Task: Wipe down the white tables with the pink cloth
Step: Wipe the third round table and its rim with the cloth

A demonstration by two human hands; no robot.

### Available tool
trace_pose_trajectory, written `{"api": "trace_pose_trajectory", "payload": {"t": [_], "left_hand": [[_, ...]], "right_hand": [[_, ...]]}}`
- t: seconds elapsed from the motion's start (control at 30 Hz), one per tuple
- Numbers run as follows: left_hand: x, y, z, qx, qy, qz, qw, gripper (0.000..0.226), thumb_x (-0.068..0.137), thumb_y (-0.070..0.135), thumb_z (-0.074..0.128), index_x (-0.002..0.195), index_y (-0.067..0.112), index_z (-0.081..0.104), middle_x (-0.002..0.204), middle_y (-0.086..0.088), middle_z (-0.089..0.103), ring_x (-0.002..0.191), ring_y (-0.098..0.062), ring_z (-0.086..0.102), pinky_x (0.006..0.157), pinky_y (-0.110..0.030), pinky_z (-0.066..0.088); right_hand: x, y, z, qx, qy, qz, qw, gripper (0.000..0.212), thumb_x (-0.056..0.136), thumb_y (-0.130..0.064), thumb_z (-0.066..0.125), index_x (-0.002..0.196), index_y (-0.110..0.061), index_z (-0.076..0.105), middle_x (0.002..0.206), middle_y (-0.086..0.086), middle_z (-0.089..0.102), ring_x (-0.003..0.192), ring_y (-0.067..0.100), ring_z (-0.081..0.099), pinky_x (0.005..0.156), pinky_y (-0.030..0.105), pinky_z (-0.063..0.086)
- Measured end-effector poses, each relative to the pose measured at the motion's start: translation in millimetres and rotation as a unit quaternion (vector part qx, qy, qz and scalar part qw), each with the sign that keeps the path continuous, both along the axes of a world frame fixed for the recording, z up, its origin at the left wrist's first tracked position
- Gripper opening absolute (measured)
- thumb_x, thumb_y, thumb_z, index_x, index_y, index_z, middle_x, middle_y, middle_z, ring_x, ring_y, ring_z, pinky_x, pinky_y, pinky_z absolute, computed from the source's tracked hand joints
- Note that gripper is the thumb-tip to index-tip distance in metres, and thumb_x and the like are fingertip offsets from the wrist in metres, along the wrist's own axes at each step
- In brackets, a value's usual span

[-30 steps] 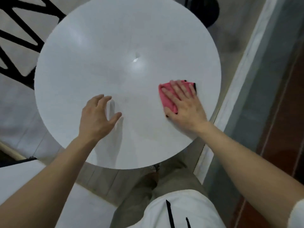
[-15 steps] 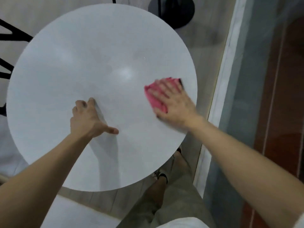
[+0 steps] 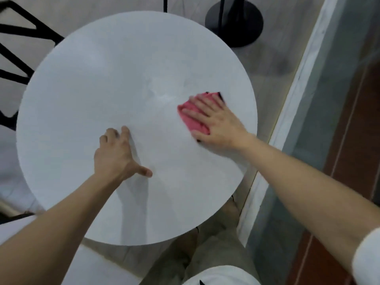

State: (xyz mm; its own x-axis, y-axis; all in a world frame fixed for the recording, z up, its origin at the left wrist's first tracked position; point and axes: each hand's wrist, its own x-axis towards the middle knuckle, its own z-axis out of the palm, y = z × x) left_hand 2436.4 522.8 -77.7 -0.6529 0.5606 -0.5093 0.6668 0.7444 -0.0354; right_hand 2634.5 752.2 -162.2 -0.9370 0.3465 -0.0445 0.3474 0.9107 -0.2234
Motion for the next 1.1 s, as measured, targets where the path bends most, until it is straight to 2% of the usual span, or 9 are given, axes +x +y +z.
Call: {"api": "trace_pose_trajectory", "payload": {"t": [0.17,0.27,0.33,0.4,0.57,0.67,0.8,0.9,1.1], "left_hand": [[0.1,1.6,-1.9,0.007,0.002,0.025,1.000,0.166,0.030,0.073,0.104,0.164,0.024,0.020,0.154,-0.010,0.032,0.145,-0.037,0.037,0.103,-0.054,0.055],[0.7,-2.1,-1.7,0.009,-0.008,0.039,0.999,0.171,0.033,0.075,0.102,0.170,0.028,0.013,0.164,-0.008,0.025,0.155,-0.033,0.029,0.111,-0.054,0.051],[1.6,-3.7,-1.1,0.016,-0.007,0.050,0.999,0.170,0.034,0.074,0.103,0.172,0.030,0.013,0.168,-0.007,0.023,0.157,-0.032,0.026,0.112,-0.054,0.050],[2.3,-3.4,-1.8,0.023,-0.007,0.057,0.998,0.171,0.033,0.070,0.105,0.172,0.031,0.014,0.168,-0.005,0.023,0.157,-0.031,0.027,0.112,-0.054,0.050],[2.9,-2.3,-4.3,0.022,-0.011,0.075,0.997,0.173,0.030,0.067,0.106,0.170,0.033,0.010,0.168,-0.002,0.018,0.158,-0.029,0.025,0.114,-0.051,0.049],[2.4,-3.0,-6.9,0.025,-0.016,0.085,0.996,0.173,0.032,0.066,0.106,0.170,0.034,0.008,0.171,-0.001,0.015,0.161,-0.027,0.021,0.117,-0.049,0.048],[4.0,-4.1,-7.3,0.023,-0.020,0.092,0.995,0.175,0.032,0.066,0.106,0.172,0.035,0.006,0.172,-0.001,0.015,0.161,-0.026,0.022,0.117,-0.049,0.047],[1.6,-1.9,-2.4,0.011,-0.004,0.066,0.998,0.174,0.030,0.077,0.101,0.171,0.032,0.010,0.169,-0.004,0.023,0.156,-0.029,0.028,0.117,-0.049,0.046],[-5.6,-4.4,2.5,-0.010,0.022,-0.003,1.000,0.168,0.033,0.094,0.087,0.169,0.028,0.013,0.162,-0.004,0.029,0.149,-0.031,0.033,0.118,-0.048,0.043]], "right_hand": [[-79.2,55.4,10.4,0.020,-0.013,-0.332,0.943,0.077,0.104,-0.061,0.030,0.173,-0.029,0.022,0.181,0.012,0.013,0.168,0.033,0.007,0.133,0.065,0.001],[-111.3,-43.9,7.8,0.002,0.014,-0.053,0.998,0.072,0.105,-0.055,0.039,0.172,-0.032,0.026,0.181,0.009,0.018,0.169,0.030,0.010,0.133,0.062,0.002],[-88.4,-70.6,7.2,-0.004,0.016,0.191,0.982,0.069,0.105,-0.055,0.044,0.170,-0.038,0.025,0.180,0.004,0.022,0.169,0.025,0.012,0.135,0.057,0.002],[-62.2,-24.6,4.1,0.001,0.023,0.265,0.964,0.071,0.105,-0.057,0.048,0.170,-0.040,0.025,0.181,-0.001,0.020,0.169,0.021,0.010,0.136,0.054,0.004],[-58.3,120.1,9.3,0.025,-0.002,-0.121,0.992,0.072,0.105,-0.057,0.043,0.171,-0.034,0.027,0.181,0.006,0.018,0.168,0.028,0.013,0.134,0.060,0.005],[-120.5,47.9,12.0,0.024,-0.001,-0.266,0.964,0.075,0.106,-0.055,0.027,0.174,-0.025,0.018,0.181,0.016,0.011,0.168,0.036,0.007,0.131,0.069,0.003],[-131.5,-68.3,8.0,-0.032,0.020,0.181,0.983,0.071,0.107,-0.054,0.041,0.172,-0.030,0.029,0.181,0.004,0.019,0.169,0.025,0.010,0.134,0.060,0.004],[-113.6,4.0,4.5,-0.025,0.045,0.278,0.959,0.070,0.104,-0.057,0.050,0.169,-0.038,0.033,0.179,-0.003,0.027,0.168,0.021,0.016,0.136,0.052,0.006],[-76.6,112.9,8.5,0.032,0.007,-0.208,0.978,0.072,0.106,-0.059,0.033,0.173,-0.032,0.023,0.182,0.004,0.016,0.168,0.027,0.010,0.134,0.060,0.006]]}}
